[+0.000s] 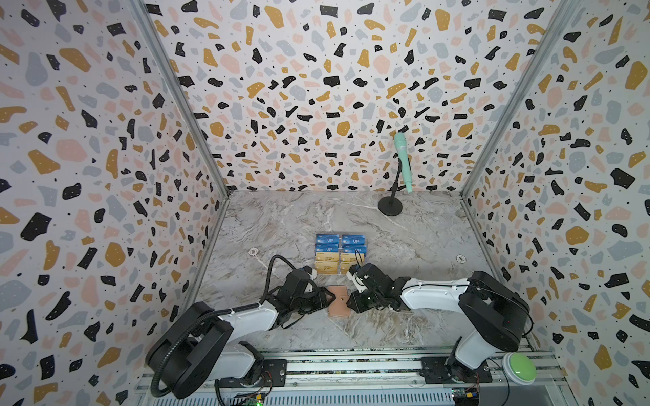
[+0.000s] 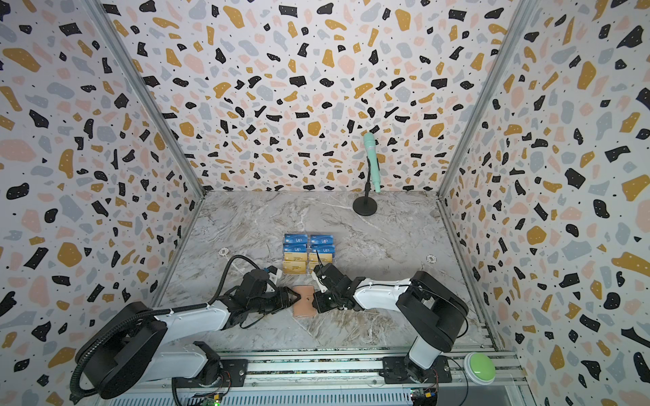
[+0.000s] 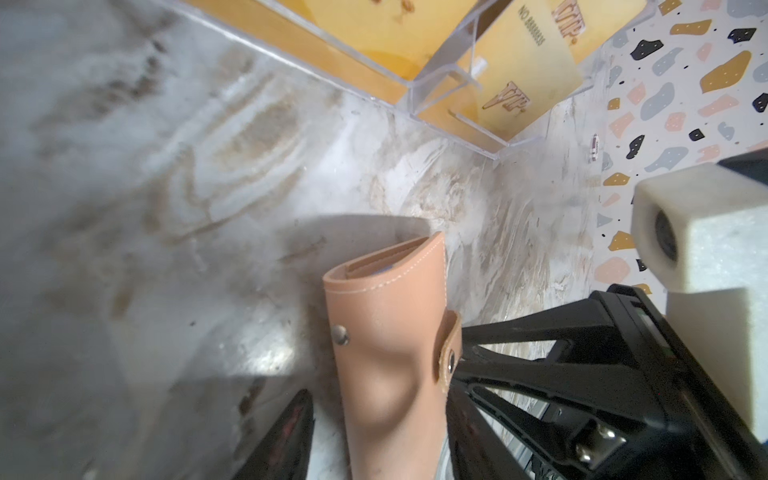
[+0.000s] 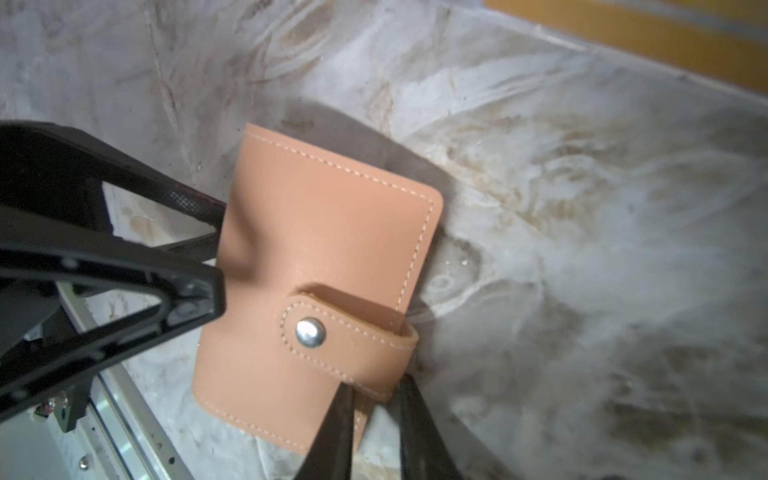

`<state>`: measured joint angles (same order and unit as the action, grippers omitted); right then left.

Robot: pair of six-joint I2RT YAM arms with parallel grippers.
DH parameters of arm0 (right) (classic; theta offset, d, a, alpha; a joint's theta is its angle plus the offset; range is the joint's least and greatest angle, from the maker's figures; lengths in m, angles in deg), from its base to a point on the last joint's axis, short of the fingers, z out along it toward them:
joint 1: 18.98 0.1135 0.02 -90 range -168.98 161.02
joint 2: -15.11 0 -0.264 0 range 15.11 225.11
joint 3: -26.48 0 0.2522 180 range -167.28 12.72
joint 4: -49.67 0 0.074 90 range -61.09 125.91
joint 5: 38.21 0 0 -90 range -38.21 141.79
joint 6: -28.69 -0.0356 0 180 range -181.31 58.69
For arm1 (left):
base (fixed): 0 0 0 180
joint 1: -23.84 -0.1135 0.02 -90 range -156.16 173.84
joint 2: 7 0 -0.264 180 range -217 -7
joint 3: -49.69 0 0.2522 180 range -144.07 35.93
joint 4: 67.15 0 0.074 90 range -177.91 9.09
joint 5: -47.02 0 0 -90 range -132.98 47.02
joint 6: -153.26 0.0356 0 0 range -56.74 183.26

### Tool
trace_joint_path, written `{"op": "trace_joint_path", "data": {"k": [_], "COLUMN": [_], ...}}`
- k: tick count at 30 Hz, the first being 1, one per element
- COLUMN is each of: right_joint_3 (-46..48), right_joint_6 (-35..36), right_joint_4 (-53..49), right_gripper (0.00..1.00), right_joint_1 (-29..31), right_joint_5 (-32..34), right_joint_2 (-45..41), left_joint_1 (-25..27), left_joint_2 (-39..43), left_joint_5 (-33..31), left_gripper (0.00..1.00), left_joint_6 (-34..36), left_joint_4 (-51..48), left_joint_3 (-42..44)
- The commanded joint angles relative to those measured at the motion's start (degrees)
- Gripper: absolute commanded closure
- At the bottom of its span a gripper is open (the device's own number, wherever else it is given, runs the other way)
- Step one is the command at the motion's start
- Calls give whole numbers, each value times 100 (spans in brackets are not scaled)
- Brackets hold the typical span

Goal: Put the credit cards into the card holder

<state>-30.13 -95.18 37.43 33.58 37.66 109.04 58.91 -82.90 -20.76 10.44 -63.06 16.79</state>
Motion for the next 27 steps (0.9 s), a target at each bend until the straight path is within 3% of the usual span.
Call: {"op": "trace_joint_path", "data": {"k": [1, 17, 27], "right_joint_3": [233, 293, 260], "right_joint_6": [-85, -52, -15], "right_joint_4": [-468, -300, -283], "right_gripper": [79, 80, 80], "right_joint_1": [-30, -121, -148], "right_joint_5": [94, -92, -107], "right_joint_2": [280, 346, 345], "left_joint_1": [26, 87, 149], "left_joint_2": [-143, -375, -517], "left_joint_5": [207, 510, 527], "left_gripper": [48, 72, 81], "left_joint_6": [-151, -396, -224], "left_joint_4": [557, 1253, 952], "left_joint_3": [66, 59, -28]}}
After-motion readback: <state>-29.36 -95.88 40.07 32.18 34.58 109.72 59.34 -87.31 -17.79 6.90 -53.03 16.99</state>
